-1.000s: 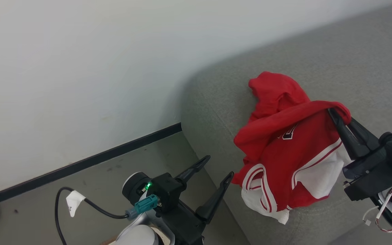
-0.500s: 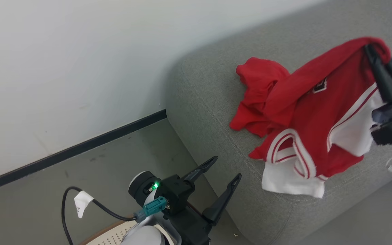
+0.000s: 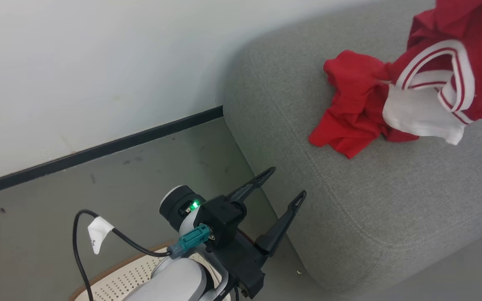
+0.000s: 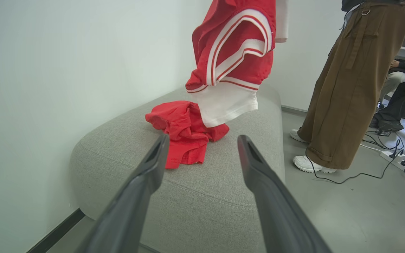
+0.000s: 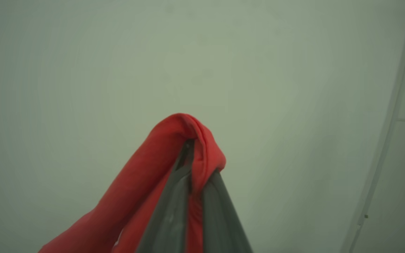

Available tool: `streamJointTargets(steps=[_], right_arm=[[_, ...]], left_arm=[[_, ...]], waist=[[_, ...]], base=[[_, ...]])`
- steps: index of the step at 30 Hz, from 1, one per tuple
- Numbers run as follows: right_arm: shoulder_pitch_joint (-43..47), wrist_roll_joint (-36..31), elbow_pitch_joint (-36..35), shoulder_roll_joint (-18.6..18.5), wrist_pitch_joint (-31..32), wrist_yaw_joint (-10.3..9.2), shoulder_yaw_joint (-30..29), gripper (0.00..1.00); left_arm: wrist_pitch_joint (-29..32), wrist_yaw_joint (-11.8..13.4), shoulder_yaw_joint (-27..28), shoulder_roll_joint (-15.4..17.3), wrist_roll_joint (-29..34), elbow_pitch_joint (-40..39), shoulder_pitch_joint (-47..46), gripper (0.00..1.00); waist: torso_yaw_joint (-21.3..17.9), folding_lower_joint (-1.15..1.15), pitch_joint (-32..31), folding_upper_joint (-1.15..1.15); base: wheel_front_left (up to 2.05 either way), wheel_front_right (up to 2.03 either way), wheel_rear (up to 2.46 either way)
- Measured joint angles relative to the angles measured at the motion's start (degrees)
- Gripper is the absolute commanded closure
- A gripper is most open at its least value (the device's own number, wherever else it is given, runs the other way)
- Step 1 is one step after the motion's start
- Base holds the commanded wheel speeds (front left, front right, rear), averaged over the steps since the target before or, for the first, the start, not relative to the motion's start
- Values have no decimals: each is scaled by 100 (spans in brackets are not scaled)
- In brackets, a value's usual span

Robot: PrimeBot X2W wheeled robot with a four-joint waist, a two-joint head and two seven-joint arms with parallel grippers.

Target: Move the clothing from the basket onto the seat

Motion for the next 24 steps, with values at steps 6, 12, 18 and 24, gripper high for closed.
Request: streamJointTargets(steps=[6, 12, 18, 24], right_arm=[[-222, 4, 680, -193, 0, 7, -249, 100], [-231, -46, 1346, -93, 2, -32, -232, 100], [-260, -94, 1944, 232, 2, -129, -157, 100], [-318, -105, 2520, 527, 2, -261, -146, 100]], left_arm=[[120, 75, -9, -19, 109, -240, -238, 0], [236, 75, -68, -96, 265, -386, -437, 0], [336, 69, -166, -146, 331, -465, -645, 0], [353, 18, -189, -212, 354, -457, -820, 0]], waist=[[263, 0, 318, 0], [511, 0, 623, 0], [775, 0, 931, 0], [1046, 0, 1190, 1]], base=[[0, 0, 0], [0, 0, 0], [0, 0, 0], [0, 0, 0]])
